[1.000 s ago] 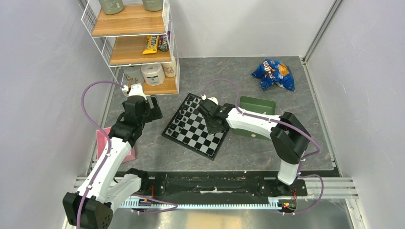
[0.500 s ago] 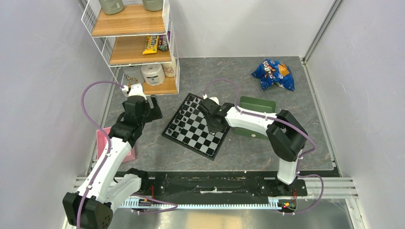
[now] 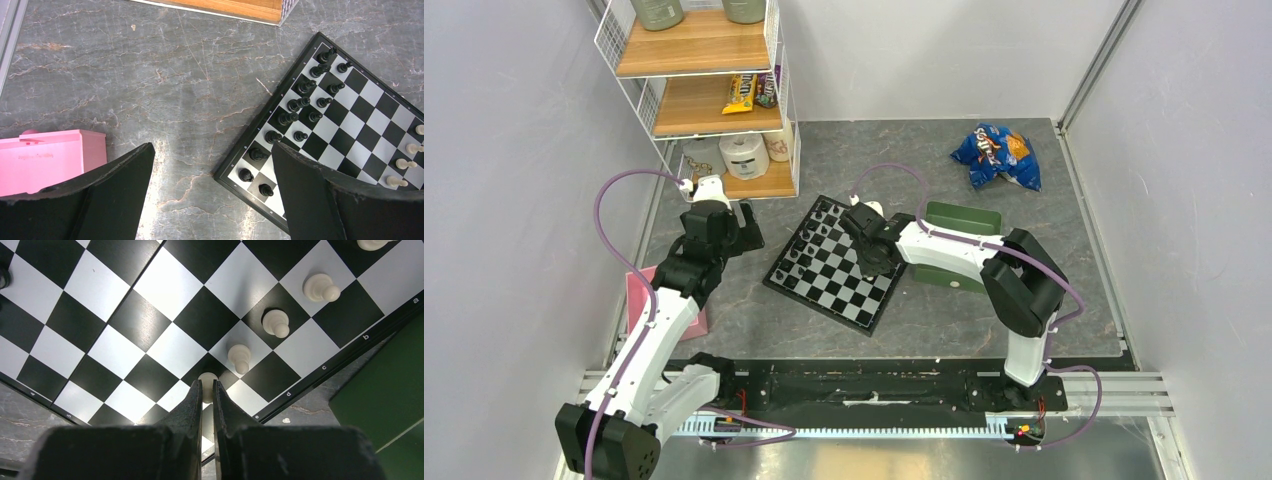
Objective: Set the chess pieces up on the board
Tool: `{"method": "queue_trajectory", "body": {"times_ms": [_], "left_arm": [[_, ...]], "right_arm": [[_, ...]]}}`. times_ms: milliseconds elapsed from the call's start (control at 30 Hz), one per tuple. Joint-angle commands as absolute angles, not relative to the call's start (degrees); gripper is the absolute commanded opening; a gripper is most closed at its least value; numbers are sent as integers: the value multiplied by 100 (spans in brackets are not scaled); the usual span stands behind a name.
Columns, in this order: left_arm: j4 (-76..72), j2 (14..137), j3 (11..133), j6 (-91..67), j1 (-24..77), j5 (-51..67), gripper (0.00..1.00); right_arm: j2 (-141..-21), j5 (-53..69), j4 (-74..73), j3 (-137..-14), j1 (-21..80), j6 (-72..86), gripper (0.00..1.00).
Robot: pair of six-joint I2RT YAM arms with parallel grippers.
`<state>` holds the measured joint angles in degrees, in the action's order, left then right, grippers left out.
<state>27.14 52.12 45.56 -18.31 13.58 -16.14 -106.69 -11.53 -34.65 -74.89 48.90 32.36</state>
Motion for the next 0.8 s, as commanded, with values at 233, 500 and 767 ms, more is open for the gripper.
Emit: {"method": "queue_trajectory", "body": {"times_ms": [233,500,767], "left_arm": [[2610,5131,4536,-1676,1336,-1574,95],[2615,5150,4530,-1674,1336,-1584,95],[2610,5175,4537,-1675,1336,-1558,95]], "right_arm": [[-10725,-1102,-3472,-7726,4888,3223,17],[-10265,-992,-4042,-8326,4887,3128,48],[-9170,-1665,-4318,-8170,4318,2904,51]]}}
